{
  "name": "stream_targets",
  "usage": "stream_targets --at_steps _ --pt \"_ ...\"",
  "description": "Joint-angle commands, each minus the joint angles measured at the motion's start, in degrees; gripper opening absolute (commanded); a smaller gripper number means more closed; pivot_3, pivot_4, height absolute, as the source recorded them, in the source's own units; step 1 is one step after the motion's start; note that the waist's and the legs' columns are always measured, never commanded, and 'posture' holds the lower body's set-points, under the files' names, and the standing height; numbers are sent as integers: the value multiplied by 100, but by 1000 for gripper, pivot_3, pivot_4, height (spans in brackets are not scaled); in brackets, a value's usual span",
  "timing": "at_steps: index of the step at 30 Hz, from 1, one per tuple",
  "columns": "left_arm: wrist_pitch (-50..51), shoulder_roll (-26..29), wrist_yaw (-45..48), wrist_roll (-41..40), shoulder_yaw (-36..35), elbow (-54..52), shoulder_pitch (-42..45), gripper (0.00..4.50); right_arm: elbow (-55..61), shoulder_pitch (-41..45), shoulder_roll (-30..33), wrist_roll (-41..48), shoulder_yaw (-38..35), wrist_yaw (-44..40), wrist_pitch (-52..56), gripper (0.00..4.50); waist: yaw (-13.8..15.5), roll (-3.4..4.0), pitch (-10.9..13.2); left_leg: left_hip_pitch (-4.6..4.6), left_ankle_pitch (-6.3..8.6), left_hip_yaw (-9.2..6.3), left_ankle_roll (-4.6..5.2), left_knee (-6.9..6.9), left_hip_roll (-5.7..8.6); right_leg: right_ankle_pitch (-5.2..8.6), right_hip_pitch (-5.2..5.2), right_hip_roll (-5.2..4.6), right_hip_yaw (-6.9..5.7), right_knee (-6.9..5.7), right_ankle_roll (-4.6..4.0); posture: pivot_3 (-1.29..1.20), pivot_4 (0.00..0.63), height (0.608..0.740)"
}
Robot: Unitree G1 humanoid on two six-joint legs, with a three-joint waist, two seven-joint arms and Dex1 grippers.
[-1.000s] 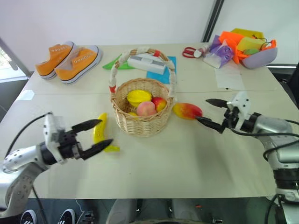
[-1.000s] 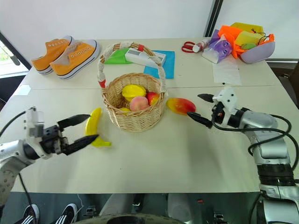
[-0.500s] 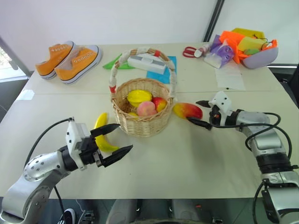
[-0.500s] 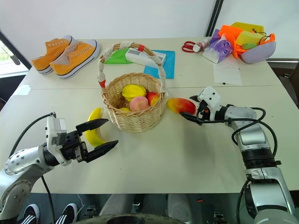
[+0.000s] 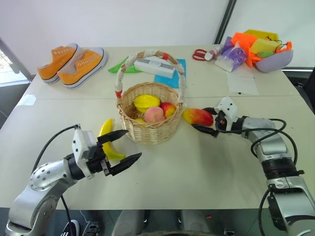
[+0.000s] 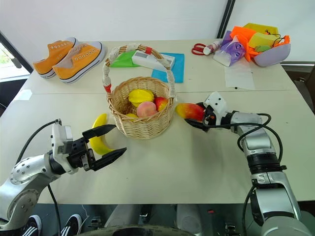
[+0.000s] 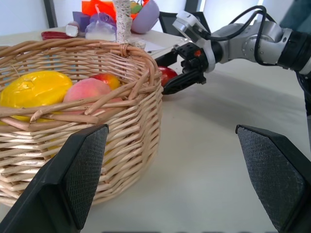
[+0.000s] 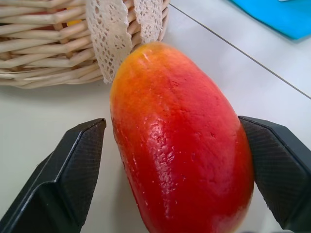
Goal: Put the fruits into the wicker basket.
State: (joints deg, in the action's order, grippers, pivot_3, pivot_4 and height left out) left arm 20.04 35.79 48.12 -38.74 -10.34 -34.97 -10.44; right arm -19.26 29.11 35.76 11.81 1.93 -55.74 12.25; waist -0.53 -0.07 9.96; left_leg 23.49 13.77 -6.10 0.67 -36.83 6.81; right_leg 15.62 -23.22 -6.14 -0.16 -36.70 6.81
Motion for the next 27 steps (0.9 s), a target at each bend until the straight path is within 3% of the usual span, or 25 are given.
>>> stream_targets --at_steps 1,9,17,19,23,27 --pt "-148 -15 36 13 -49 -47 1 4500 159 27 24 42 -148 26 -87 2808 -3 0 0 0 0 0 0 0 0 0 0 0 0 0 0 0 150 740" --pt "-130 -26 -40 -42 -213 53 79 4500 1455 -752 600 731 -915 -127 640 2808 81 6 4 1 1 0 2 1 0 0 1 -1 0 6 1 0 150 740" --pt "-73 -64 -97 -248 -520 369 327 4500 3693 -1722 1792 2724 -2040 -744 2923 2808 124 12 7 6 5 0 8 5 -7 1 5 1 -1 21 -1 0 150 740" --pt "-28 -38 -124 -377 -675 405 312 4500 4094 -1557 1819 2971 -1962 -616 3129 2808 100 13 9 6 6 2 10 5 -14 0 9 6 -1 37 -3 0 150 740" --pt "11 84 -114 -508 -933 460 364 4500 4563 -534 1234 3295 -1470 244 3489 2808 76 15 10 7 7 9 8 5 -36 -7 9 25 0 49 -17 0 150 740" --pt "-52 66 -279 -360 -1018 711 570 4500 4414 540 533 2405 -351 973 3212 2808 109 12 9 8 7 9 7 6 -38 -7 -9 27 -1 53 -18 0 150 740"
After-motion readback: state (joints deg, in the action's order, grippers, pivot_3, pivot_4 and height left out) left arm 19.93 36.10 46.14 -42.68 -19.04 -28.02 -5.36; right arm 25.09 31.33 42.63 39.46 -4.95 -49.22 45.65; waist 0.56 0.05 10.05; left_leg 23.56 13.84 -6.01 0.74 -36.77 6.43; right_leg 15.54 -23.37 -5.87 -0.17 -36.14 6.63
